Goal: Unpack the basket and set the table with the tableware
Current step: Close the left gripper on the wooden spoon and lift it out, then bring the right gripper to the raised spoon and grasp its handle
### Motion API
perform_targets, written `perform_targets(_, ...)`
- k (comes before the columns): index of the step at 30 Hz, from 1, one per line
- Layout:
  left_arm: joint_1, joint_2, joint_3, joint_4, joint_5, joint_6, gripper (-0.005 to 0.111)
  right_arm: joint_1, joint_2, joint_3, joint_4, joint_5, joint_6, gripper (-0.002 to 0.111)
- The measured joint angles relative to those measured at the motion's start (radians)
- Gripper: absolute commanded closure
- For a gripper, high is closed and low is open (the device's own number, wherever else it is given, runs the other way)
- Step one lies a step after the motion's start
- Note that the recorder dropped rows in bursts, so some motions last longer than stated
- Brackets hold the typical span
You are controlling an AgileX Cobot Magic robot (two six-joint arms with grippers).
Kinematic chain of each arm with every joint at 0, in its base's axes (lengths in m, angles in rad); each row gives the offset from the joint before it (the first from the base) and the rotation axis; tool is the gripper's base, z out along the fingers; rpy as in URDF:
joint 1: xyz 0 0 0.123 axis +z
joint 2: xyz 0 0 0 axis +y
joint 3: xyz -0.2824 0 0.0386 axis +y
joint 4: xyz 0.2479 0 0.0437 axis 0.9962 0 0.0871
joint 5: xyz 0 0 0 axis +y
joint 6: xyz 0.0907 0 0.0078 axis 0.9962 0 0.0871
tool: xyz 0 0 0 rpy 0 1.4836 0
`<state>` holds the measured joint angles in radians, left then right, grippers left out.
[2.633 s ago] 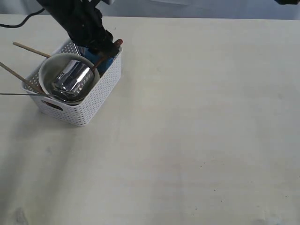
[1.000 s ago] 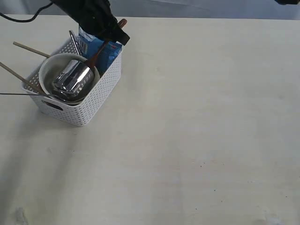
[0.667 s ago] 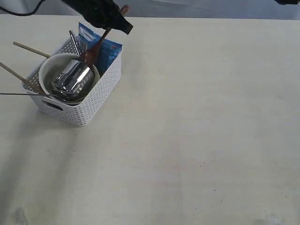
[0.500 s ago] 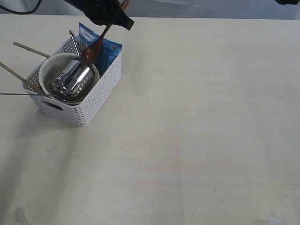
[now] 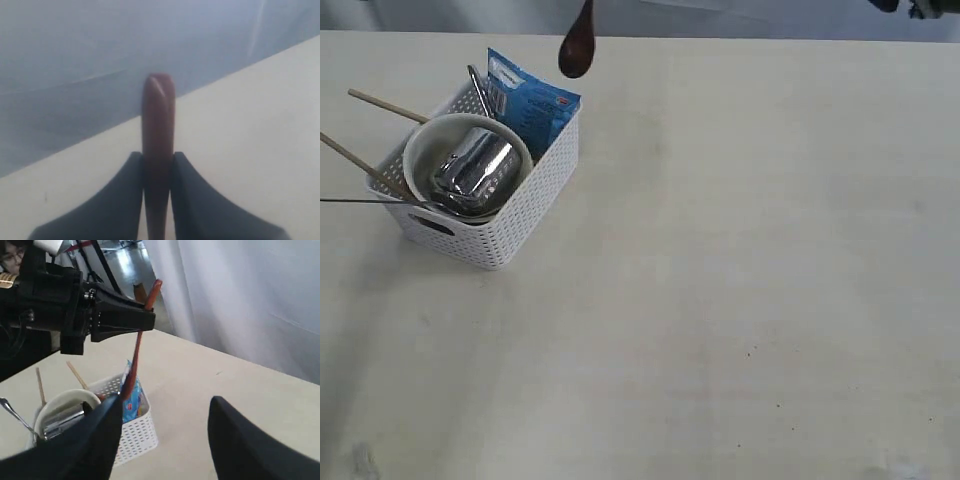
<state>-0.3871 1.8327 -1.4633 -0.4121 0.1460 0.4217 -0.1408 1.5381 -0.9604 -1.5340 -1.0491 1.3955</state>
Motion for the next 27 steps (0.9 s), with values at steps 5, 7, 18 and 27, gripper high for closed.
perform_targets(5,-0.092,0.000,0.055,-0.040,-0.248,-0.099,0.107,0.044,0.144,0.000,0.129,-0.150,-0.152,0.058)
perform_targets(7,-0.113,0.000,0.062,-0.072,-0.301,-0.103,0.107,0.100,0.197,0.000,0.177,-0.155,-0.251,0.058)
perform_targets(18,-0.120,0.000,0.103,-0.145,-0.352,-0.062,0.107,0.182,0.280,0.000,0.332,-0.077,-0.364,0.058)
perform_targets(27,-0.139,-0.003,0.137,-0.426,-0.512,0.179,0.107,0.245,0.282,-0.007,0.370,0.051,-0.328,0.058)
